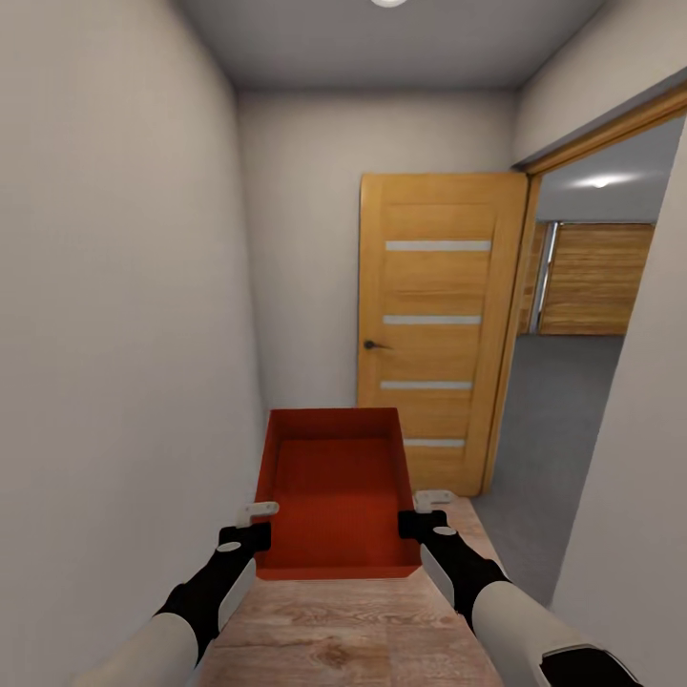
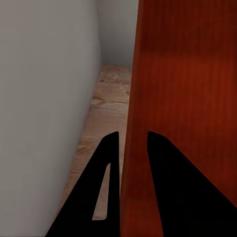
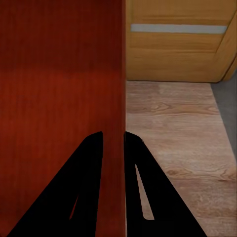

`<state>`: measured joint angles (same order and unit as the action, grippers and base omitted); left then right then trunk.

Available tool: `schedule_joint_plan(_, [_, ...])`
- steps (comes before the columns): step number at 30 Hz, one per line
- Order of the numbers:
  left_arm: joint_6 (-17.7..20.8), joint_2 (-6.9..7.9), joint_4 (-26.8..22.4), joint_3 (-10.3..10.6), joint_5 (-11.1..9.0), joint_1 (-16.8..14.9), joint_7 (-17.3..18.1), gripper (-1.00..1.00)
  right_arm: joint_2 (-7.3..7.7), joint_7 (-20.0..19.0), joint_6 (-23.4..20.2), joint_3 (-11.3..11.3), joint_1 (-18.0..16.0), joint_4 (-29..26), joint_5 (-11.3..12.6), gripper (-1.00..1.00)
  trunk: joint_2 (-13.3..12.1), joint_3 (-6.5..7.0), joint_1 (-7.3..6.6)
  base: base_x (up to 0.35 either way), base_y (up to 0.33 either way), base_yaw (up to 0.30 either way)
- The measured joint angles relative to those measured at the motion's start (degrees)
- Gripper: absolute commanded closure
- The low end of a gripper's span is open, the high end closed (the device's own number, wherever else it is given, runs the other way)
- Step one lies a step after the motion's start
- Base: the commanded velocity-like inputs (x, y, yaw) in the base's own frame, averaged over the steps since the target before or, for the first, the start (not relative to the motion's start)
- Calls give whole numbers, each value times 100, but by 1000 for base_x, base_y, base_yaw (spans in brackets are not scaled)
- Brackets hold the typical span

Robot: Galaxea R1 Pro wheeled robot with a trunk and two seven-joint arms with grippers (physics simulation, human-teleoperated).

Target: Move the two storage containers from the living room to the garage. In the garage, place one container on the floor and stack the other container on top of it (either order is fine).

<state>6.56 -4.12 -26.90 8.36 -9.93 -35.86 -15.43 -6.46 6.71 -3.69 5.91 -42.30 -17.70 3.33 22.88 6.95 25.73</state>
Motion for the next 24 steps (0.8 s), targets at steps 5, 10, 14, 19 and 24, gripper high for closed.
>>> schedule_joint_plan(5, [0,1,-1,7,-2,-1,-2,100,0,0,6,-2,2,0,2,100,0,0,0,324,0,0])
schedule_joint_plan(10, [-4,1,-2,16,-8,-1,-7,100,2,1,11,6,2,0,10,100,0,0,0,324,0,0])
schedule_joint_plan(14, [-9,0,-8,20,-10,0,-13,100,5,-1,19,10,0,1,13,100,0,0,0,325,0,0])
schedule_joint_plan(19, [-15,0,-19,29,-11,-1,-21,100,5,-2,44,11,-3,4,22,100,0,0,0,320,0,0])
schedule_joint_plan(24, [-18,13,-30,67,-51,0,-30,100,-2,-4,41,-14,-1,-7,-8,100,-1,0,3,96,0,-100])
